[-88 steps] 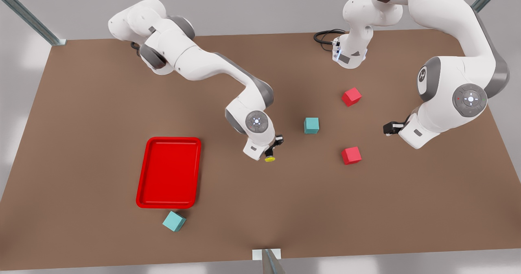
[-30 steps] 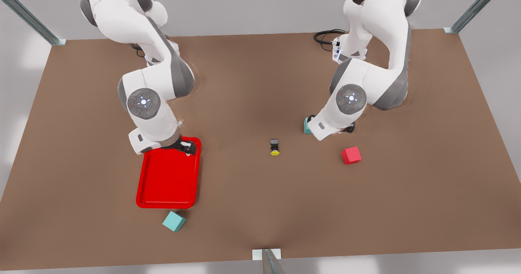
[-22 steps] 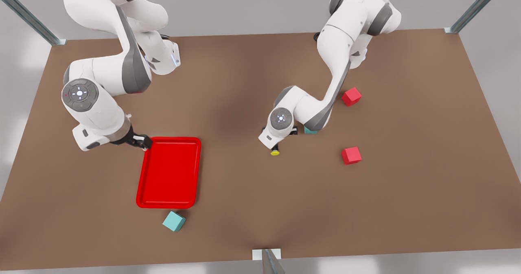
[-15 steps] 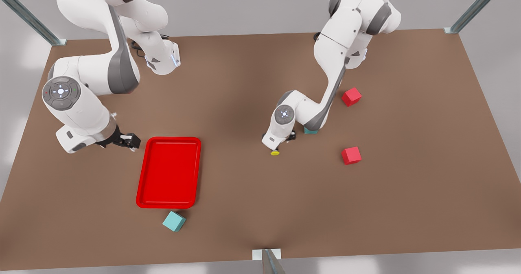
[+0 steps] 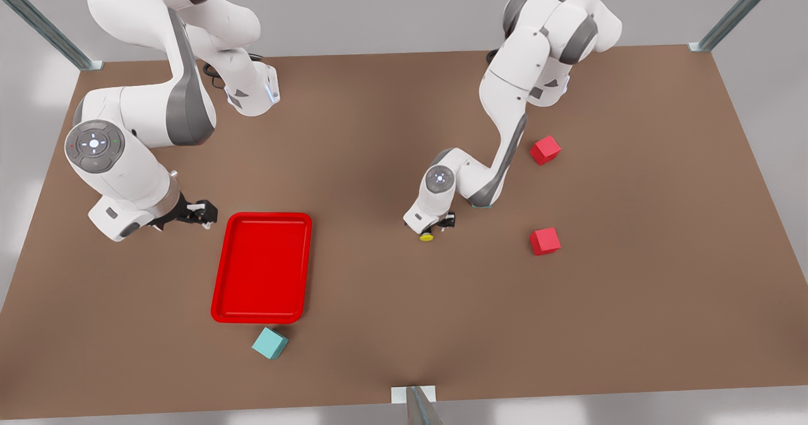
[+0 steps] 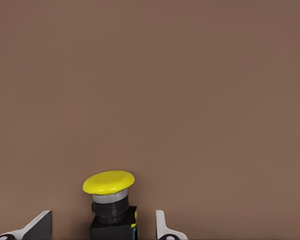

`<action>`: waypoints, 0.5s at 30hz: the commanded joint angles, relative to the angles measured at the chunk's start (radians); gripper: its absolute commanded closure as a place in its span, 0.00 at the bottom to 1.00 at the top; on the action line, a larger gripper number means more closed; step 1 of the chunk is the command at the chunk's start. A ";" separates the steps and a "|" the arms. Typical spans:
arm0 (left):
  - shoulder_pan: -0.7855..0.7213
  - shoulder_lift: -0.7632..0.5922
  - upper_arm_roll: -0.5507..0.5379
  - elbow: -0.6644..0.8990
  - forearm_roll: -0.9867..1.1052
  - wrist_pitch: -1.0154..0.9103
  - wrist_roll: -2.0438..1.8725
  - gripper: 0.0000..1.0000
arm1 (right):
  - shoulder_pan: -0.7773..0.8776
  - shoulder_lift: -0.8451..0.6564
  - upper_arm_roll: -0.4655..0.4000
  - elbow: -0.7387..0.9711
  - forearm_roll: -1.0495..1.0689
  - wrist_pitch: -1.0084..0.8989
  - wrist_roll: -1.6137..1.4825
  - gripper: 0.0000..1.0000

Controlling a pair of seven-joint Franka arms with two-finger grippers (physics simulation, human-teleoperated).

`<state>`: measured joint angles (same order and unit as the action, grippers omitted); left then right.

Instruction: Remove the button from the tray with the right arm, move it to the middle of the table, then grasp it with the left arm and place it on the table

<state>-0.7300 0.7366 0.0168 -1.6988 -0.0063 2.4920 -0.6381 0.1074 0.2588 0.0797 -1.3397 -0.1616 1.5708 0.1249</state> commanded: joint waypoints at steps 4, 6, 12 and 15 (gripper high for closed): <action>0.000 0.012 0.000 0.013 0.003 0.019 0.089 0.07 | 0.000 -0.001 0.000 0.000 0.000 -0.006 -0.126 0.00; 0.000 0.012 0.000 0.013 0.002 0.019 0.089 0.29 | 0.002 -0.001 0.000 0.000 0.000 -0.006 -0.126 0.00; 0.000 0.010 0.000 0.021 0.002 0.015 0.087 0.65 | 0.002 -0.001 0.000 0.000 0.000 -0.006 -0.126 0.00; 0.000 0.010 0.000 0.047 0.000 -0.027 0.084 0.65 | 0.002 -0.001 0.000 0.000 0.000 -0.006 -0.126 0.00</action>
<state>-0.7303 0.7480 0.0173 -1.6564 0.0085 2.4940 -0.6091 0.1089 0.2589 0.0797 -1.3397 -0.1616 1.5655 0.0536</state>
